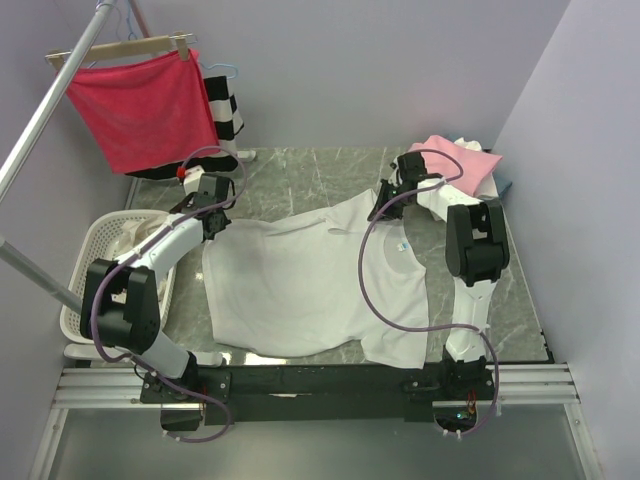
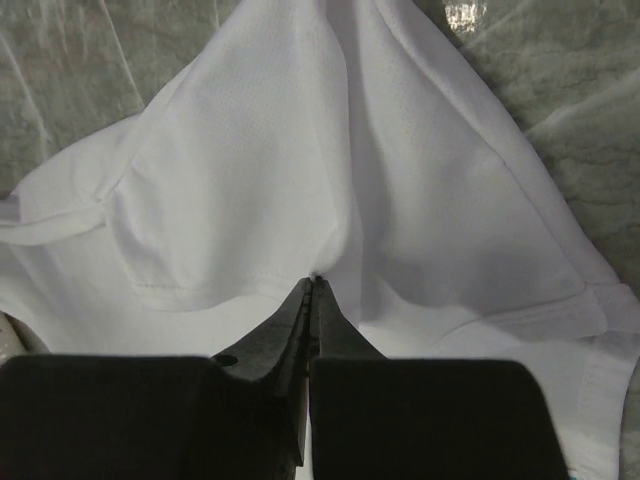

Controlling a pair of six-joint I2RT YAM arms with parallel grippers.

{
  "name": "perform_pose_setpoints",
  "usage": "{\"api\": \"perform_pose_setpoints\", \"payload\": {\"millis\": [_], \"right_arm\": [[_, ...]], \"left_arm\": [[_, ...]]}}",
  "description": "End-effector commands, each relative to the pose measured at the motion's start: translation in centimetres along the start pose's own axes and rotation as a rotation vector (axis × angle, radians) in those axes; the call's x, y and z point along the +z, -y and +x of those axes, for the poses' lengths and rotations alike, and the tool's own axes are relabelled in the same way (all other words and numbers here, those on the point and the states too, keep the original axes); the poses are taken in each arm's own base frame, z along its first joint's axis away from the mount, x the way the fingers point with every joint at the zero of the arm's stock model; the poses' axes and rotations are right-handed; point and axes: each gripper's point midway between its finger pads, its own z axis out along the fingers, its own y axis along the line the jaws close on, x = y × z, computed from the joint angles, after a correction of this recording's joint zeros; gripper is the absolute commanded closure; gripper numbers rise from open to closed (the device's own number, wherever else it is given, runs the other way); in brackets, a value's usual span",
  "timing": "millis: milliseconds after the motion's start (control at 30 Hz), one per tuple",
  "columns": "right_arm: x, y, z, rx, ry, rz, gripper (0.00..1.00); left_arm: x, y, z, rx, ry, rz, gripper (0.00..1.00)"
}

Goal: Fold and stack the t-shirts
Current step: Grap the side of the flattened tshirt furthest away from the robot with both arms, then fold the flattened tshirt in 1/3 of the way

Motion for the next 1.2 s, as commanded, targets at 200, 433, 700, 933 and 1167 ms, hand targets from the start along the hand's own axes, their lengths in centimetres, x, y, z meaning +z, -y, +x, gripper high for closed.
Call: {"api": "perform_pose_setpoints", "payload": {"millis": [200,433,700,933,1167], "right_arm": [[-5.5,-2.3,-8.3,0.045,0.247,-0.152,1.0],[-8.8,-2.6,-13.3,0.071,0.337,-0.198,1.0],[-10.8,-2.2,-17.0,0.086,0.377,-0.258,1.0],[-10.6,-1.7,-12.8,0.095,0.308,-0.265,1.0],[-13.3,-1.9,-8.4,0.085,0.295,-0.244,1.0]], "left_arm": [[0.9,0.9,-4.4,-0.036,0.064,0.021,0.99],[3.4,1.5,-7.5,-0.004,0.086,-0.024,0.99],[6.4,1.6,-7.8,0.038,0.062,-0.049,0.99],[4.4,2.5,-7.7,0.011,0.057,0.048,0.99],[1.7,3.6,-6.8,-0.023,-0.019,0.155,0.99]]}}
